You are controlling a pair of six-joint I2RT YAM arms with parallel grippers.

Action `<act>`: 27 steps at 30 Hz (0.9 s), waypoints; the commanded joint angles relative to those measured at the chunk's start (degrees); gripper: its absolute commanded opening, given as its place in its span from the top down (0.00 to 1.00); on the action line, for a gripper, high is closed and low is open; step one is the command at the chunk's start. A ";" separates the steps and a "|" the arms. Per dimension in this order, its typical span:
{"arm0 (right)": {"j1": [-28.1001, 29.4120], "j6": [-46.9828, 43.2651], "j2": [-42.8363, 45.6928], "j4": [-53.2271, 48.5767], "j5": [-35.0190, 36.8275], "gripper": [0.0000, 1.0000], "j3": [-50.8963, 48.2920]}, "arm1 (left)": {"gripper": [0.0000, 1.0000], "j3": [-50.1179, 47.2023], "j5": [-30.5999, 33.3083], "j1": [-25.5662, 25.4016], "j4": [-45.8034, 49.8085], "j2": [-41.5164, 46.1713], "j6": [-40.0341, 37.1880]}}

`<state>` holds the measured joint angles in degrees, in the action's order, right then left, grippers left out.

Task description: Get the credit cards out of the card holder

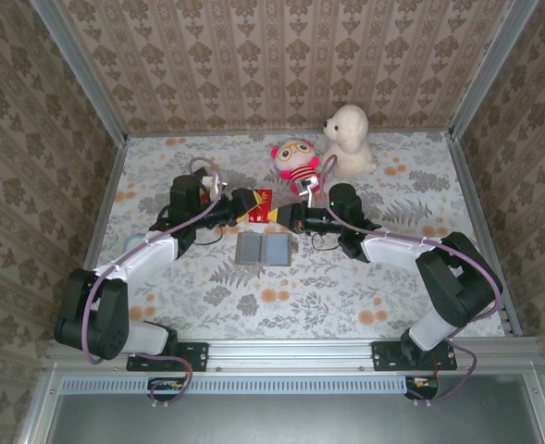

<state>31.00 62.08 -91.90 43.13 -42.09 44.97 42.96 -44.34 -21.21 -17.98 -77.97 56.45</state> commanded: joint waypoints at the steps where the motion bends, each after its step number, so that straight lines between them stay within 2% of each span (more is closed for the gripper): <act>1: -0.33 3.29 -1.31 5.87 -2.01 1.00 -0.76 | 0.52 -0.99 -3.18 0.46 -6.54 0.59 2.98; 7: -0.42 3.93 -2.01 5.82 -2.04 1.00 -0.53 | 0.78 -2.03 -2.51 1.00 -7.16 2.36 2.19; 10: -0.42 3.91 -1.97 6.16 -1.85 1.00 -1.01 | 0.99 -2.76 -2.22 1.43 -6.15 3.42 1.38; 13: -0.57 3.23 -1.72 5.21 -1.62 1.00 -0.99 | 1.00 -2.57 -1.27 1.99 -2.53 4.77 -0.48; 14: -0.72 3.17 -1.46 4.10 -1.31 0.97 -0.77 | 1.00 -2.18 -0.92 2.16 -0.60 5.38 -1.58; 17: -1.11 0.39 0.33 -3.55 2.25 0.68 0.08 | 1.00 0.21 1.46 2.88 9.33 7.55 -8.55; 19: -1.12 -2.80 1.25 -11.08 6.02 0.49 1.33 | 1.00 2.85 6.54 3.01 18.94 8.99 -15.14; 23: -1.19 -8.46 0.70 -23.94 10.63 0.32 6.35 | 1.00 6.37 16.18 3.19 30.22 9.92 -23.89; 25: -1.11 -9.08 -0.42 -29.83 12.65 0.28 9.32 | 1.00 7.09 19.24 3.37 32.33 9.66 -26.74; 27: -0.99 -7.57 -1.53 -29.90 13.81 0.24 10.57 | 1.00 8.15 21.48 3.80 34.21 8.72 -29.45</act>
<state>30.04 56.62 -92.66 20.73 -32.67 52.56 49.15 -29.74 -18.11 7.97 -69.04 35.35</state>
